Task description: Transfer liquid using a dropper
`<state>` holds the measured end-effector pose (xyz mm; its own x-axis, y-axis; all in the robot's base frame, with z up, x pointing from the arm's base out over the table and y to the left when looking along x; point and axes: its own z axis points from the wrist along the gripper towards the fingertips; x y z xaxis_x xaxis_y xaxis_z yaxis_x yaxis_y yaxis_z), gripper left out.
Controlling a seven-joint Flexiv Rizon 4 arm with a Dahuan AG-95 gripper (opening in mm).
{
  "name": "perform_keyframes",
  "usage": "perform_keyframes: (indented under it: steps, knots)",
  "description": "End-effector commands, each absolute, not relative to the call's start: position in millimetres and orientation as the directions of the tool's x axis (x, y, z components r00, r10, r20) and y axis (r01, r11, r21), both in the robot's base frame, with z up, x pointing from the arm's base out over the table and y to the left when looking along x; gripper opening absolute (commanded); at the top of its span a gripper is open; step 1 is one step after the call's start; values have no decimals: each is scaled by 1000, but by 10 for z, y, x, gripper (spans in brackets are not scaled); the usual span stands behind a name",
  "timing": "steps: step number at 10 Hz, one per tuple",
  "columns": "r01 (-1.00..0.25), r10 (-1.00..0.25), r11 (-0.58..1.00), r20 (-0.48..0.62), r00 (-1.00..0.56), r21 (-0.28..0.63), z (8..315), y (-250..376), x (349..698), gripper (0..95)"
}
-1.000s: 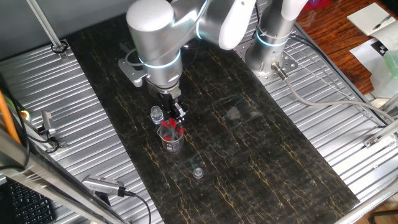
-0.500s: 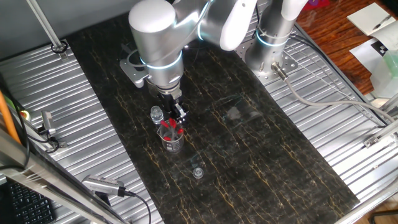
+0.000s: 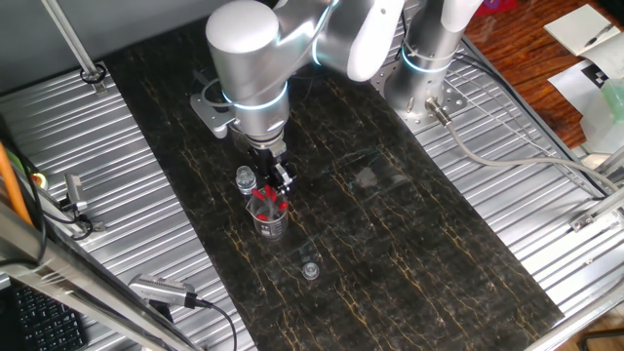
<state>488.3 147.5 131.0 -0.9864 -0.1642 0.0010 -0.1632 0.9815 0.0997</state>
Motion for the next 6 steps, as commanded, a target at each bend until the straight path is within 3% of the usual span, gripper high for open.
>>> perform_keyframes:
  steps: [1,6]
  knots:
    - [-164,-165,982,0,-986,99,1310,1472,4883,0]
    - [-160,-161,982,4,-987,100,1317,1472,4884,0]
